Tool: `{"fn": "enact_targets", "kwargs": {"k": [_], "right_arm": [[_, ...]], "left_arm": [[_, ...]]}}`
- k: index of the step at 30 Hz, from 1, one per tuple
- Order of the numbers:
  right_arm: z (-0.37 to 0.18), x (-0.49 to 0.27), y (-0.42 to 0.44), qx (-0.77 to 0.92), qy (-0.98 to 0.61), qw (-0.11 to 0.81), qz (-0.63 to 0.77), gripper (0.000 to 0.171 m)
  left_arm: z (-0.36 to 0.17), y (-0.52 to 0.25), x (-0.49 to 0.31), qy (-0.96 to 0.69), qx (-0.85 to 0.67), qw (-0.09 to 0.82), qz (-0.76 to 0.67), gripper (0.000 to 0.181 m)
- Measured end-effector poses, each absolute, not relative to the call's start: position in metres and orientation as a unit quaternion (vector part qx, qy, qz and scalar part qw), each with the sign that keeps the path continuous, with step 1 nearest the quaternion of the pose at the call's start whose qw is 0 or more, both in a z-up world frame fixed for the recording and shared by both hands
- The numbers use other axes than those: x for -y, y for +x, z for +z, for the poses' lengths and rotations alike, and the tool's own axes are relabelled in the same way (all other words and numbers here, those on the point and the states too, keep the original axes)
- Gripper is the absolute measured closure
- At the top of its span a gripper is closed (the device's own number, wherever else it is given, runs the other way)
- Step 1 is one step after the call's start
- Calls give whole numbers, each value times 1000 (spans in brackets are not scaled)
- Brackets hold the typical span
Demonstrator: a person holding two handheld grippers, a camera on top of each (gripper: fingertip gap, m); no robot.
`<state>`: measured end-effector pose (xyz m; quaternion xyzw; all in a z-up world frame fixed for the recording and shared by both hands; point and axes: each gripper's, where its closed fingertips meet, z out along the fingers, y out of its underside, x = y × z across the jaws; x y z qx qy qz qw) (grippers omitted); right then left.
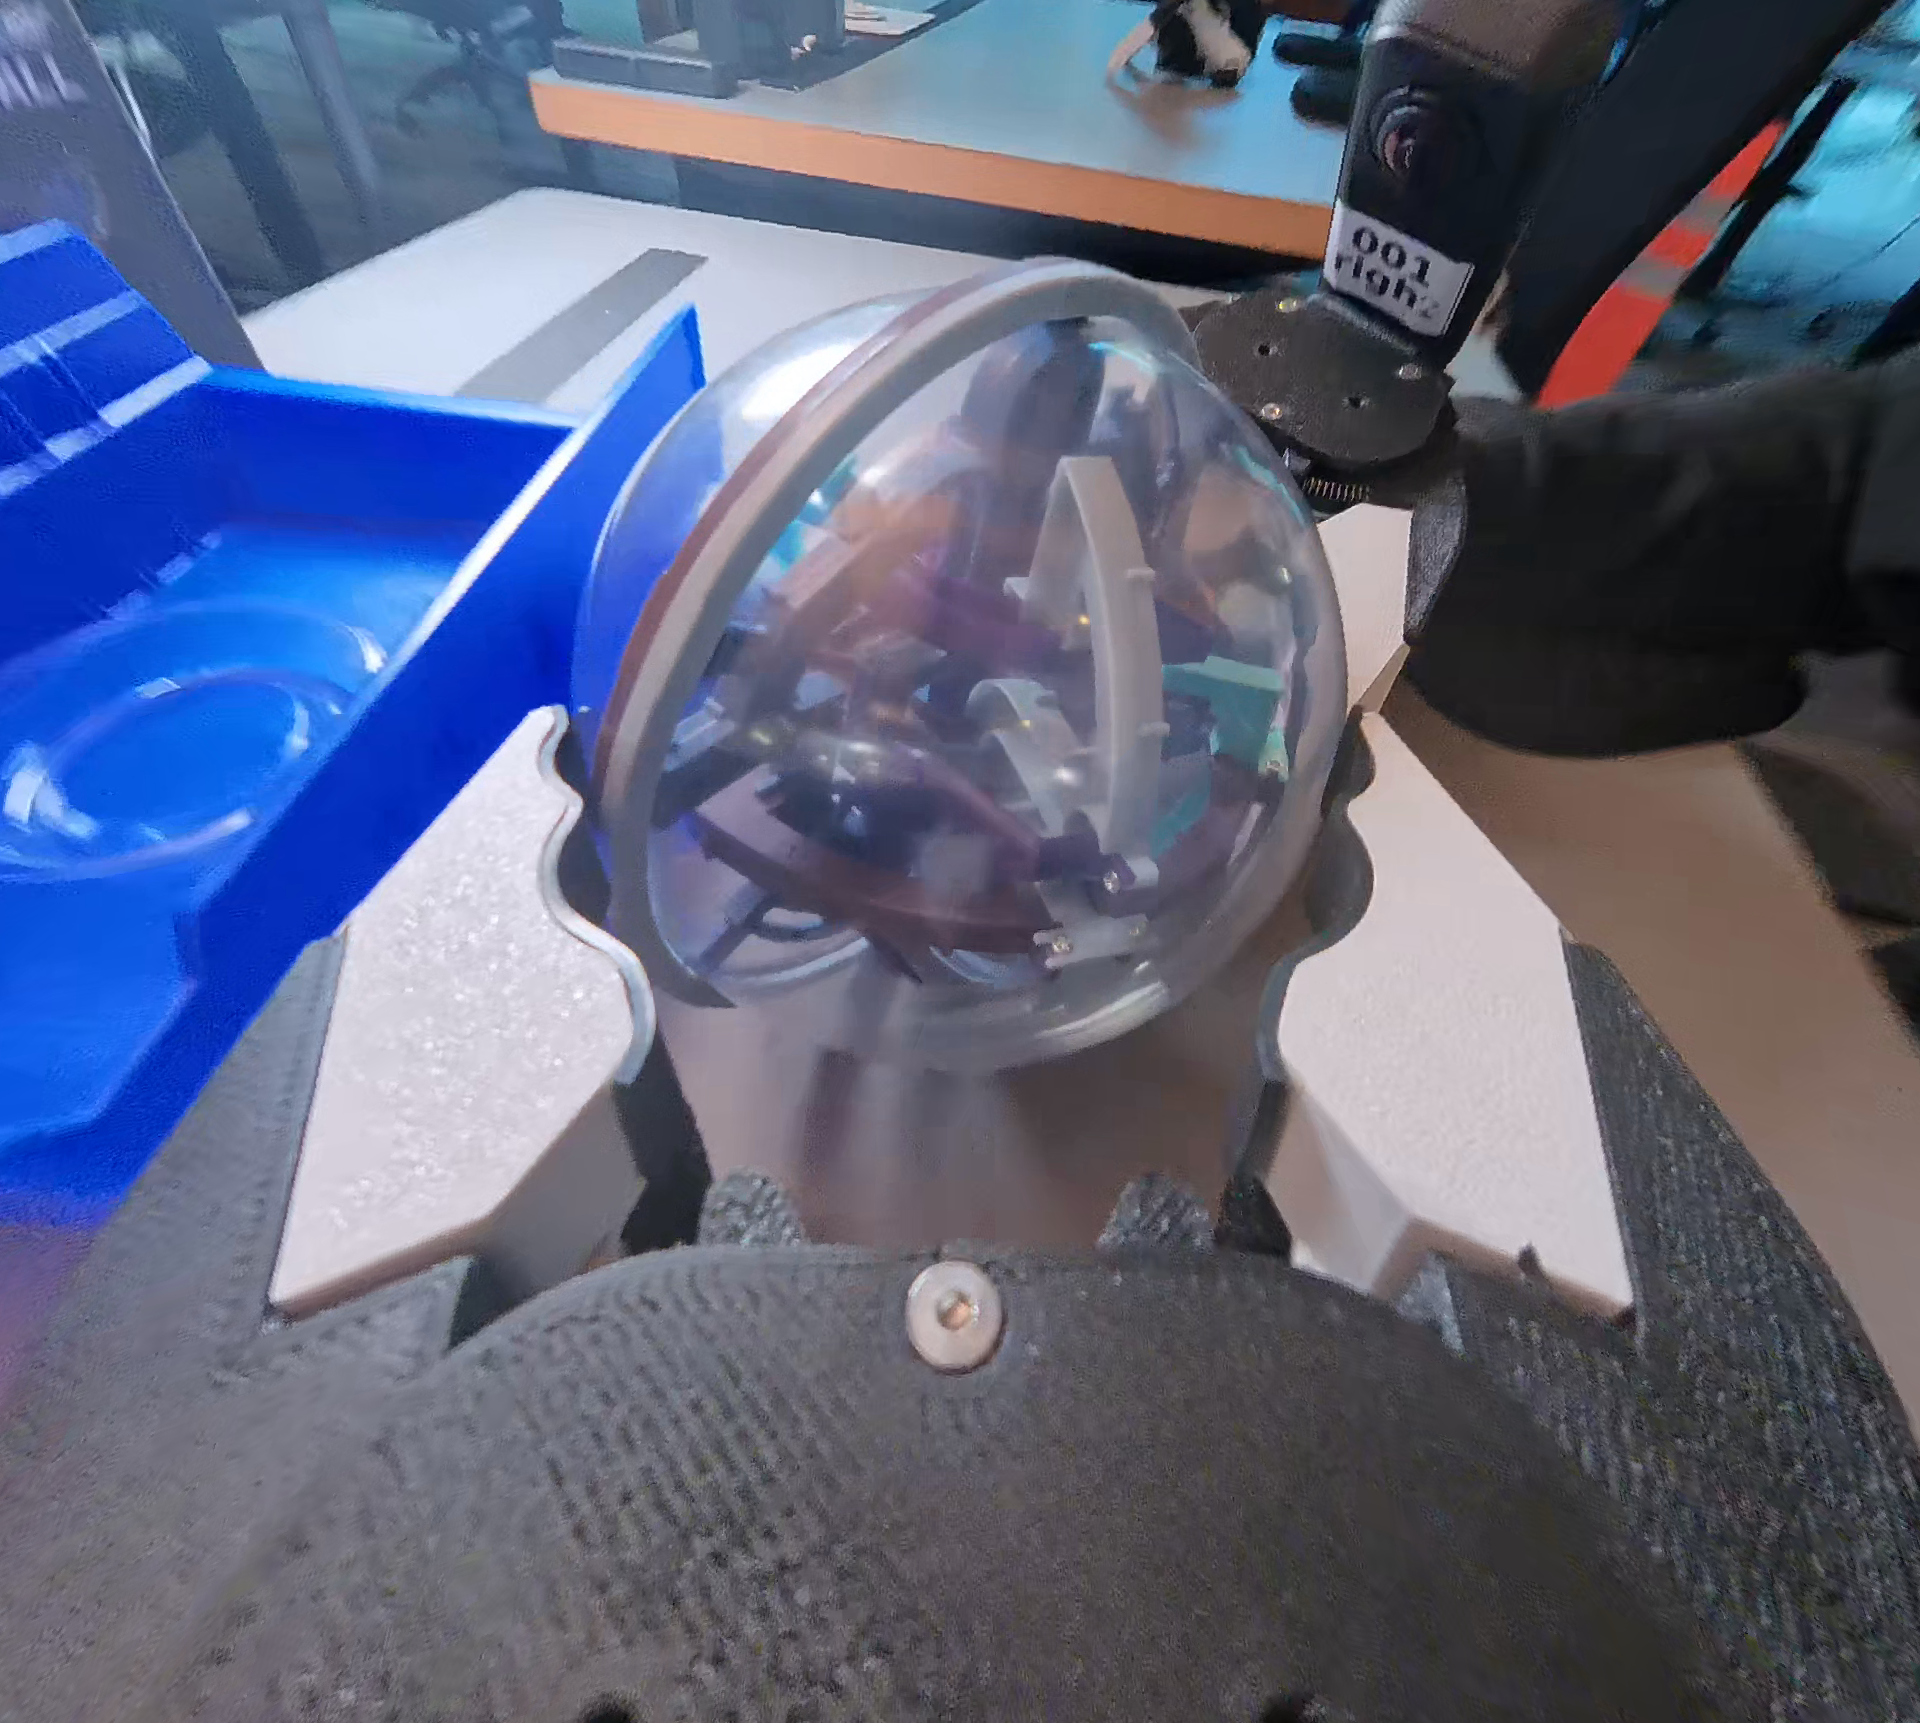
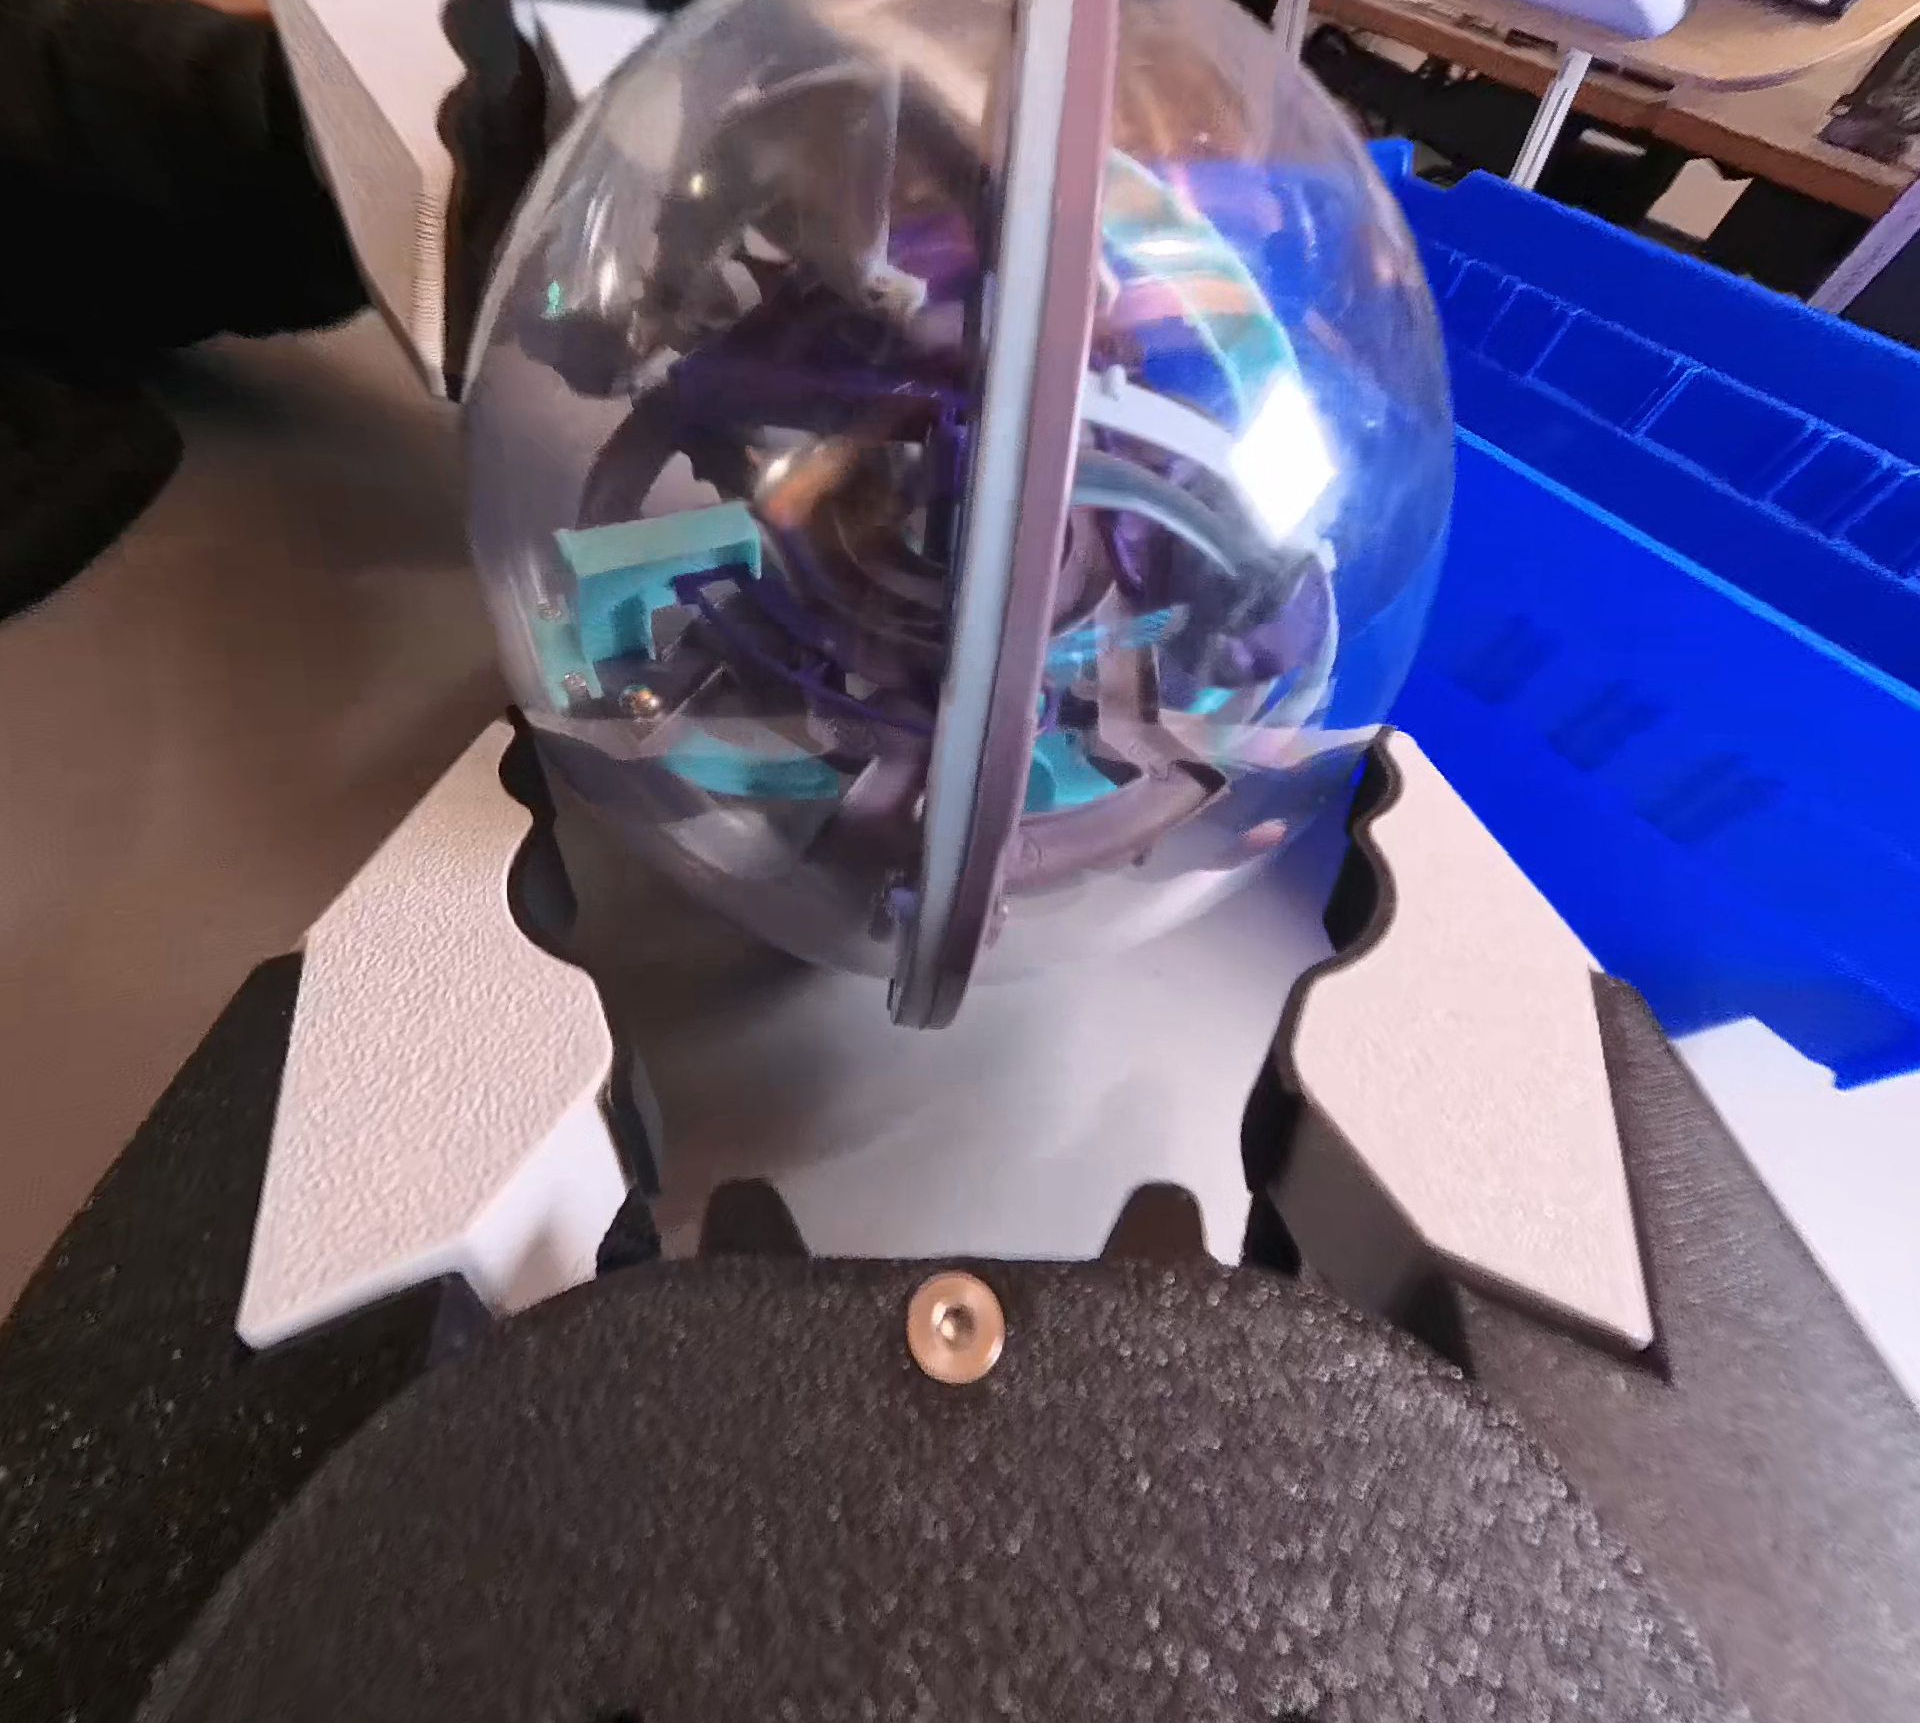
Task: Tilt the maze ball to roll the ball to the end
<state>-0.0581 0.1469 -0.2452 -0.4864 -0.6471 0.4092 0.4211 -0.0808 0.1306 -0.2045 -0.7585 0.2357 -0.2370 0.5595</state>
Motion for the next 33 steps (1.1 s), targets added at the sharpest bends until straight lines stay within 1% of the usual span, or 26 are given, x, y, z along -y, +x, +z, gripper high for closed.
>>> {"fn": "enact_targets", "kwargs": {"k": [1,8,10,15,18,28,33], "right_arm": [[-242,-146,-58,641,-492,414,419,24],[-229,-141,-57,617,-513,396,446,24],[-231,-142,-57,619,-515,394,443,24],[-246,-143,-58,647,-505,406,402,26],[-250,-143,-59,655,-497,414,390,28],[-248,-143,-59,656,-490,422,389,28],[-248,-143,-60,658,-484,430,385,29]], "left_arm": [[-205,-82,-131,-760,-218,552,-264,44],[-211,-84,-129,-758,-155,503,-384,44],[-209,-84,-130,-757,-160,514,-371,44],[-201,-84,-129,-748,-230,562,-268,45],[-198,-83,-127,-732,-262,584,-234,46],[-197,-84,-126,-726,-264,588,-241,46],[-197,-85,-125,-709,-263,604,-251,46]]}}
